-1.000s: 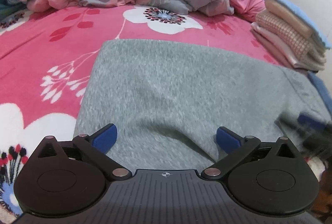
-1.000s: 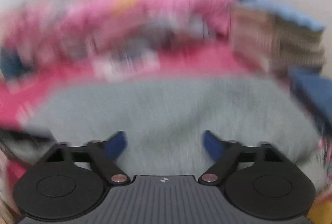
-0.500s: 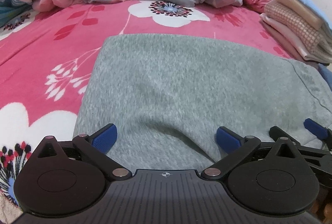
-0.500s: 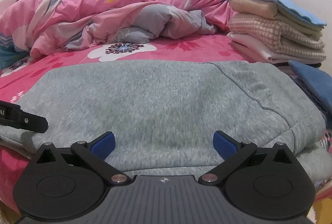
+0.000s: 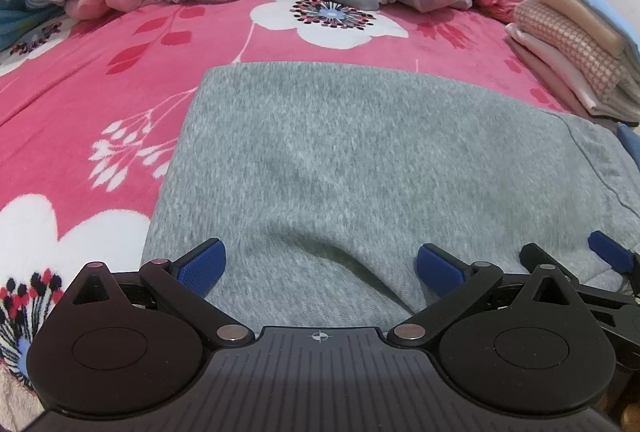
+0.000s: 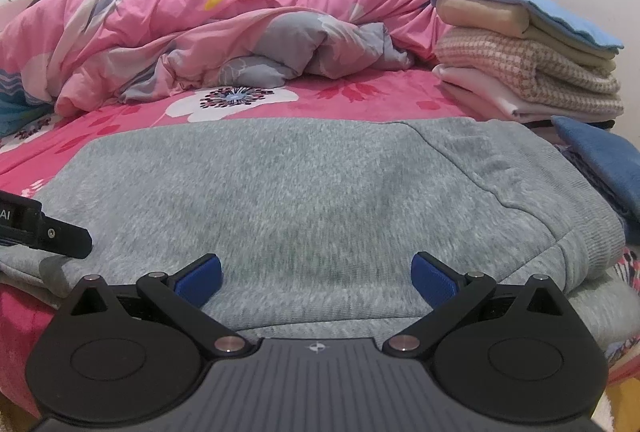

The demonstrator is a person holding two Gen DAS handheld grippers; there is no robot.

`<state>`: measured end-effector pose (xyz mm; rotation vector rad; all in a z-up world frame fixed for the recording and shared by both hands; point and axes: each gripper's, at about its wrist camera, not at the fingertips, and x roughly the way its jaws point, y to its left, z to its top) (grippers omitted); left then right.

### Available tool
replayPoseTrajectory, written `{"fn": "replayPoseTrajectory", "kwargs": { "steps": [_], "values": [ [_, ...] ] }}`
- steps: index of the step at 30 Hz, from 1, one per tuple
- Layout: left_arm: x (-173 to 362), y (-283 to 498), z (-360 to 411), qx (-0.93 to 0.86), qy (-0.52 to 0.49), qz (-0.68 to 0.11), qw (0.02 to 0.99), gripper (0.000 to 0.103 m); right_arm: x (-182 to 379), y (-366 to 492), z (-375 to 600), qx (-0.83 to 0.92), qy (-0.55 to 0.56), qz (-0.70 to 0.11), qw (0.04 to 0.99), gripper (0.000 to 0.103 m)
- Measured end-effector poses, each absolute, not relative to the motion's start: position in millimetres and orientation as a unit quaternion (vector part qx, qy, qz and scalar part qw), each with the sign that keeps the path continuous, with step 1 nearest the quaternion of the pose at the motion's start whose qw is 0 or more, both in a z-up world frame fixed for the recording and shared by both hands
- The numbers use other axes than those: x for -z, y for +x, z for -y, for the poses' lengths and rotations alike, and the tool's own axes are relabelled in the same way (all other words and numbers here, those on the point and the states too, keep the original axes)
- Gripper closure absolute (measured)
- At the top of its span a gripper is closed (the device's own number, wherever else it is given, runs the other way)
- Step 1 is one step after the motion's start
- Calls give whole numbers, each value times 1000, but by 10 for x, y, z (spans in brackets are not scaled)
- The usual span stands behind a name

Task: Fold clothes

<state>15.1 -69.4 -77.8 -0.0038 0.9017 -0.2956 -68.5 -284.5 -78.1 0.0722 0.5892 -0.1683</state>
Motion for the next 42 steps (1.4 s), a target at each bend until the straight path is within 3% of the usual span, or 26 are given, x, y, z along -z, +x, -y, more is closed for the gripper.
{"fn": "replayPoseTrajectory", "kwargs": {
  "steps": [37, 42],
  "values": [
    [794, 143, 651, 151, -1, -430, 890, 0, 605, -656, 2892, 77, 57, -300, 949, 0],
    [794, 140, 598, 162, -12, -423, 892, 0, 316, -649, 2940, 89, 53, -229, 968, 0]
  ]
}}
